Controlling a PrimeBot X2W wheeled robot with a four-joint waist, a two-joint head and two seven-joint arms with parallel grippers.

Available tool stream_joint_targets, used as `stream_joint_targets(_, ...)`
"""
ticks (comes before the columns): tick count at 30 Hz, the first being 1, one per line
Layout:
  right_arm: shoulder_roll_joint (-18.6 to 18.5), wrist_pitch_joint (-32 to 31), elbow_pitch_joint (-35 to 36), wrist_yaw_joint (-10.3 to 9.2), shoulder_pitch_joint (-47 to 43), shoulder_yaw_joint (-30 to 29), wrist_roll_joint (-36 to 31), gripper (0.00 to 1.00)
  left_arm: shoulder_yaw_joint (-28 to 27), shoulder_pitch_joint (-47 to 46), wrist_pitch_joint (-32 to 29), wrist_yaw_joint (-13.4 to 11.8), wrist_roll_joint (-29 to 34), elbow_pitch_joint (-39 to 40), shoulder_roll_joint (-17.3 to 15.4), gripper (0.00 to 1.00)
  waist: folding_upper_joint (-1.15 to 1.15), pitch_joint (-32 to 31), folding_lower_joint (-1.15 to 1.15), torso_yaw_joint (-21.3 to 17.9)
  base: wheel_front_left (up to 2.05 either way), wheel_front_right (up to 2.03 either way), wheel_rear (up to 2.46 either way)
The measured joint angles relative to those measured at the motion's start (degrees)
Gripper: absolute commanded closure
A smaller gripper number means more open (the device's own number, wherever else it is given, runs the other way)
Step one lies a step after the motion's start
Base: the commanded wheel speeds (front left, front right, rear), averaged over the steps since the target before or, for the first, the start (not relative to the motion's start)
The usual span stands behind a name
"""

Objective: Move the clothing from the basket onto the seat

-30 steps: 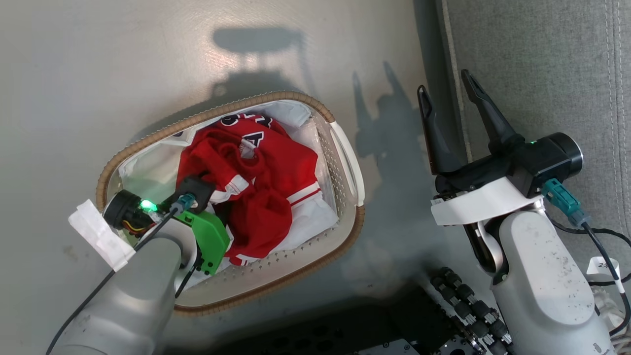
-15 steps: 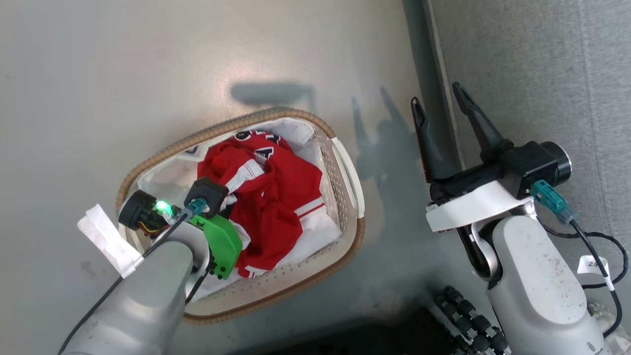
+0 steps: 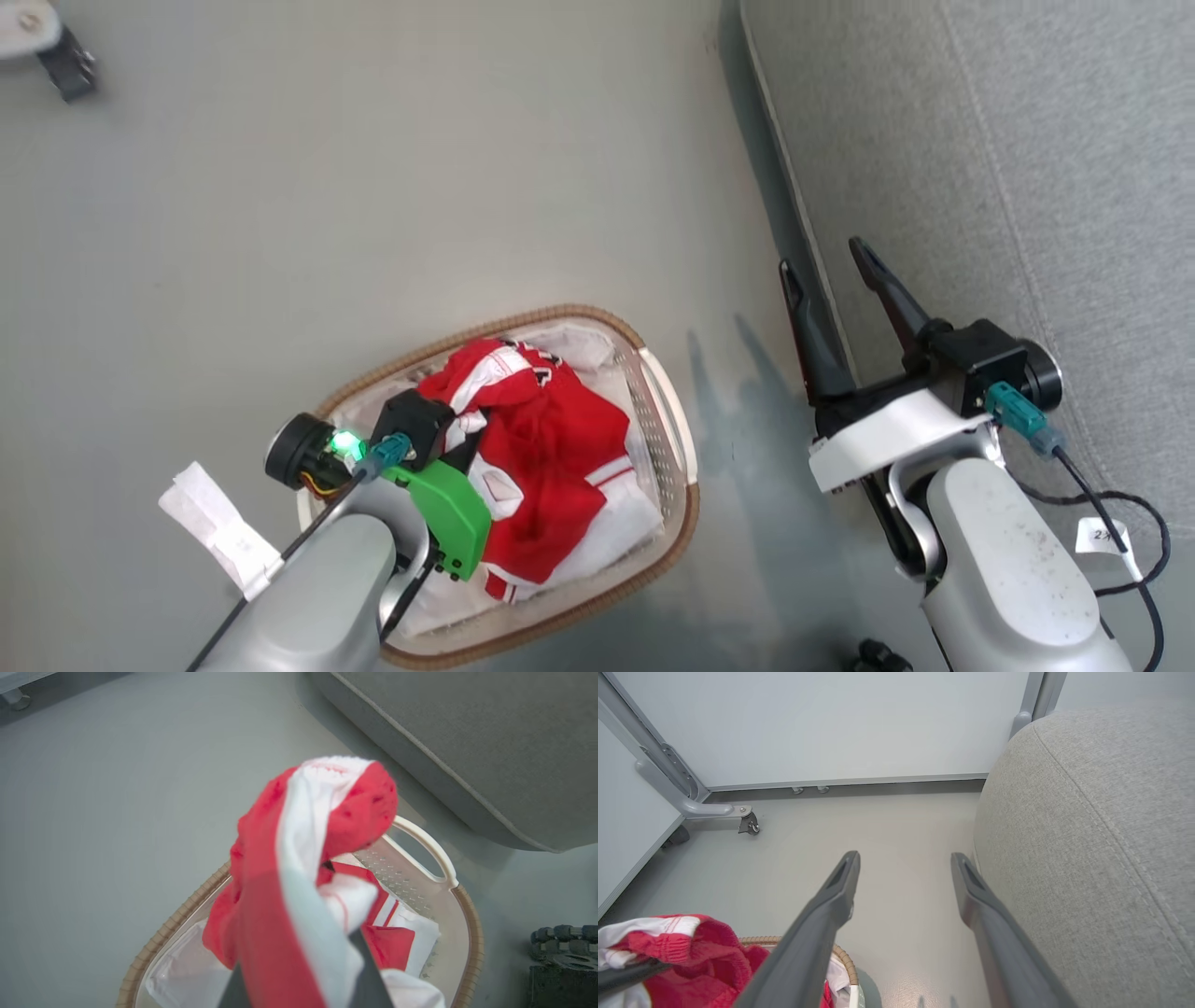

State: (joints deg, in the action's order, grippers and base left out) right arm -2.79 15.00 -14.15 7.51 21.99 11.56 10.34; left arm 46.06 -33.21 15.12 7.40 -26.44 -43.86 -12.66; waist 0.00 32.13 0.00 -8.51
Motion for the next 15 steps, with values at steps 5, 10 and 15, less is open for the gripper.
stream_joint_targets(5,-0.01,0.00,-1.40,0.00,-1.84,-0.32,0.25,0.00,-2.35,2.74,0.00,0.00,2.00,5.09,0.38,1.00,0.00,-5.37,0.00,1.13,0.00,0.00,0.00)
stream_joint_targets(10,-0.03,-0.01,-1.59,0.00,-4.45,-1.60,1.07,0.00,-4.85,5.55,0.00,0.00,3.33,10.94,1.14,1.00,0.00,-10.74,0.00,2.39,0.00,0.00,0.00)
stream_joint_targets(15,0.00,-0.01,-2.59,0.00,-7.34,-1.64,1.64,0.00,-7.02,7.37,0.00,0.00,4.64,16.04,2.25,1.00,0.00,-15.82,0.00,3.42,0.00,0.00,0.00)
